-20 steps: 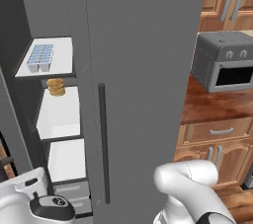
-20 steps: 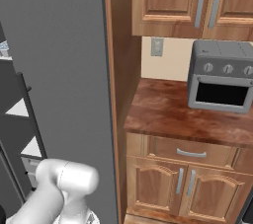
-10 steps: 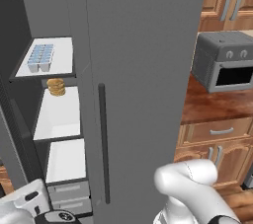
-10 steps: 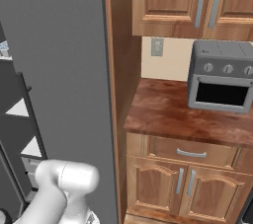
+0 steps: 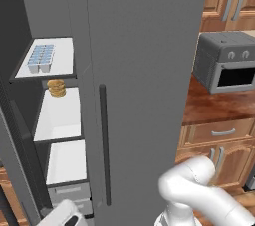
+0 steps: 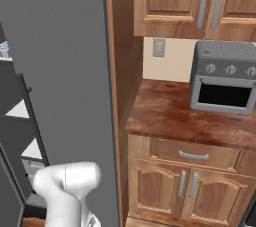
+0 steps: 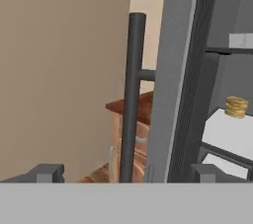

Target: Open the freezer door, pick up the ice cube tray from the freezer, and place it on the dining counter.

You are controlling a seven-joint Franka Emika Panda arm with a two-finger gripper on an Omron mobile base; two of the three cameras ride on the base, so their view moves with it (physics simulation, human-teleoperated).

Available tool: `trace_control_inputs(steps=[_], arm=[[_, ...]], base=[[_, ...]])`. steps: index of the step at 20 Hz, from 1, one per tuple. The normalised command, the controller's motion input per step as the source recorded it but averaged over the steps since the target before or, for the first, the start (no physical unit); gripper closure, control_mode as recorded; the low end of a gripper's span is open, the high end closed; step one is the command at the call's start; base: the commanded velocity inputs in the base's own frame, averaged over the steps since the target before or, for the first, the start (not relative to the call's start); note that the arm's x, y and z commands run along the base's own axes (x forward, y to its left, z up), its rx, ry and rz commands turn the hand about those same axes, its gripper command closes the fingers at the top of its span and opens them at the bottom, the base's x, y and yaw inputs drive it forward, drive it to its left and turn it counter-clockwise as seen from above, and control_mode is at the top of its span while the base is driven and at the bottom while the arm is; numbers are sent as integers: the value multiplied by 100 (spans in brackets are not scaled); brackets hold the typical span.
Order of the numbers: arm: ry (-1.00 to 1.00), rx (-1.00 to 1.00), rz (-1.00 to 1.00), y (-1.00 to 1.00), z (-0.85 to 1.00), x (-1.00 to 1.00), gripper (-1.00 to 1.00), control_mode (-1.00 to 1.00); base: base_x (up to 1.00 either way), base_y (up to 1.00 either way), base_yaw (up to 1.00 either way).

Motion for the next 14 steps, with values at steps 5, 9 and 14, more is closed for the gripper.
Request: trace_control_inputs(steps=[5,9,14], arm=[[0,8,25,-100,0,8,-100,-100],[0,13,27,-100,7,56,-100,-100],[0,18,34,-86,14,83,-100,-100]], base=[[0,0,0],[0,0,0],[0,0,0]])
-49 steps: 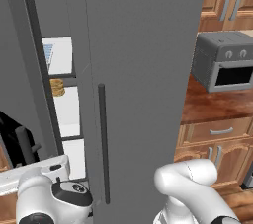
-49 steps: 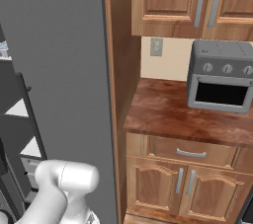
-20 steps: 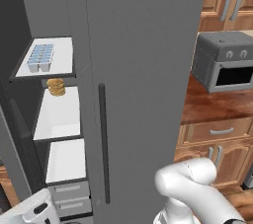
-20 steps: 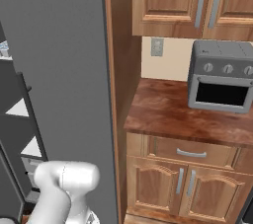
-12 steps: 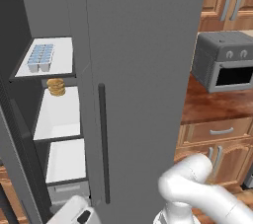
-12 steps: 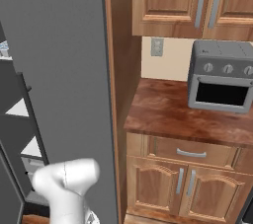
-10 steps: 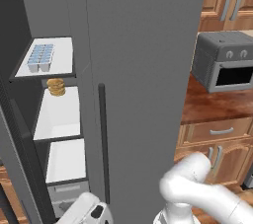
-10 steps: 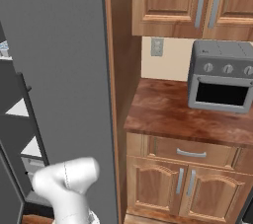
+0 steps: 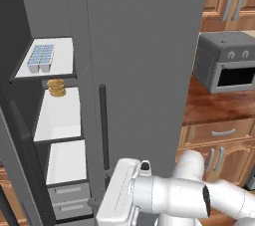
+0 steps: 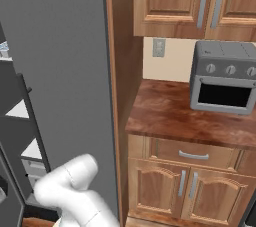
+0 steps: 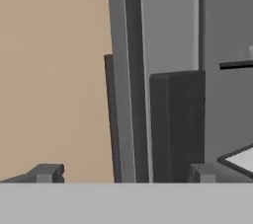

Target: Open the freezer door, pick up the ice cube tray from the freezer, and place it on the dining counter.

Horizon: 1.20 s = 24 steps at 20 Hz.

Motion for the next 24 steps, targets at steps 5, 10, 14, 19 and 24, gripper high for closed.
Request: trace_control_inputs(steps=[5,10,14,19,24], arm=[[0,17,47,-10,5,100,-100,-100],[0,8,43,13,0,98,-100,-100],[1,1,27,42,-1,89,-100,-100],[3,0,8,74,-15,73,-100,-100],[2,-4,0,100,-24,46,-100,-100]], base=[[0,0,0],[0,0,0],[0,0,0],[0,0,0],[0,0,0]])
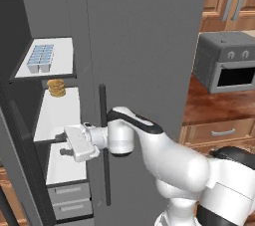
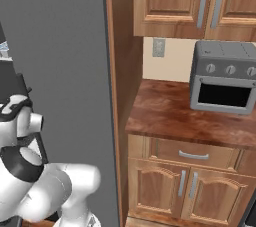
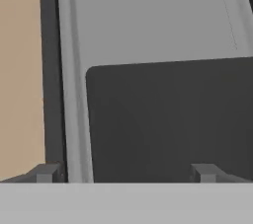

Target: Open the freezer door, pick up the ice cube tray from the freezer, and place it on the dining counter.

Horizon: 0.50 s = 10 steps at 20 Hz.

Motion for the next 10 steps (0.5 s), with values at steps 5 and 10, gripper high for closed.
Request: trace_control_inputs(steps=[5,10], arm=[[1,-9,0,100,-21,24,-100,-100],[0,-8,0,98,-17,2,-100,-100]], base=[[0,0,0],[0,0,0]])
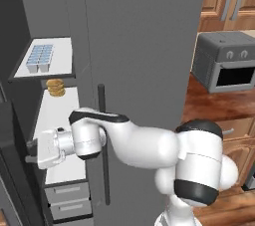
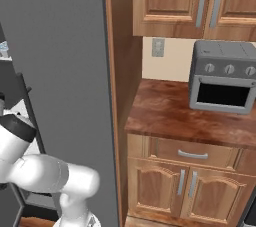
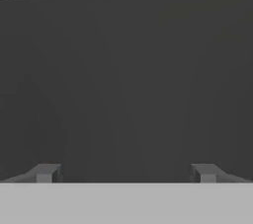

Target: Open the freezer door, pick up the ice cube tray from the freezer, and place it on the dining counter.

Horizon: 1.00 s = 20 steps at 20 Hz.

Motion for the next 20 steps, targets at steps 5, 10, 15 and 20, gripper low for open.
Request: trace_control_inputs(steps=[5,10,15,20], arm=[[0,-4,0,90,-2,0,-100,-100],[0,0,-1,16,0,0,-100,-100],[2,0,-7,-96,0,-10,-100,-100],[4,1,-4,-100,2,-22,-100,-100]], base=[[0,0,0],[0,0,0],[0,0,0],[0,0,0]])
